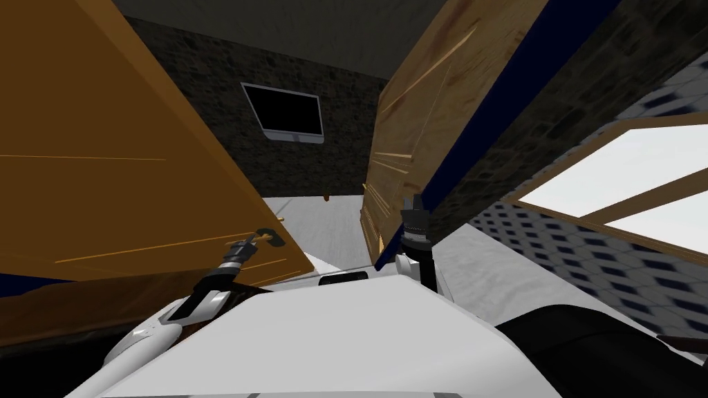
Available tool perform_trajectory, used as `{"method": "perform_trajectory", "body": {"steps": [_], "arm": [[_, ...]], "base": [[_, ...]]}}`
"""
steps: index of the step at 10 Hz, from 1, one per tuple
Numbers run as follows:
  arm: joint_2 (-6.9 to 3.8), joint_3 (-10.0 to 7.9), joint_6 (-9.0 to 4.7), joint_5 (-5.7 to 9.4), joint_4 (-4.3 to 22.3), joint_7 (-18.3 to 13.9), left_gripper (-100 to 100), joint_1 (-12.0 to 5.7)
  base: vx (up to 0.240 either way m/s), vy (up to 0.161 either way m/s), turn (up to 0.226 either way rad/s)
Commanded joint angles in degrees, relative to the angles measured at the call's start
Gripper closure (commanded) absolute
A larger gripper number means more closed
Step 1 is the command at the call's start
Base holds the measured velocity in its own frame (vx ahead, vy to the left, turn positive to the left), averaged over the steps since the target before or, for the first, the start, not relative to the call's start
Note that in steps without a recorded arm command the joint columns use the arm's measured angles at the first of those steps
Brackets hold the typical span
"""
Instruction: Push the door open
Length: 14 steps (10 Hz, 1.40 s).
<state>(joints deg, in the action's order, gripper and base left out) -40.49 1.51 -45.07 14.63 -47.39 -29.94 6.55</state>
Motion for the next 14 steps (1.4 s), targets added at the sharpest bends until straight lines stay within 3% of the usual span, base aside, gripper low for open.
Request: {"method": "perform_trajectory", "body": {"steps": [1, 14], "arm": [[0.04, -0.78, 0.58, 0.4, 1.14, 1.01, 100, -1.72], [7.43, -3.86, 7.98, 3.19, 12.05, 12.67, 100, -18.05]], "base": [[0.118, 0.009, 0.04], [0.136, -0.006, 0.105]]}}
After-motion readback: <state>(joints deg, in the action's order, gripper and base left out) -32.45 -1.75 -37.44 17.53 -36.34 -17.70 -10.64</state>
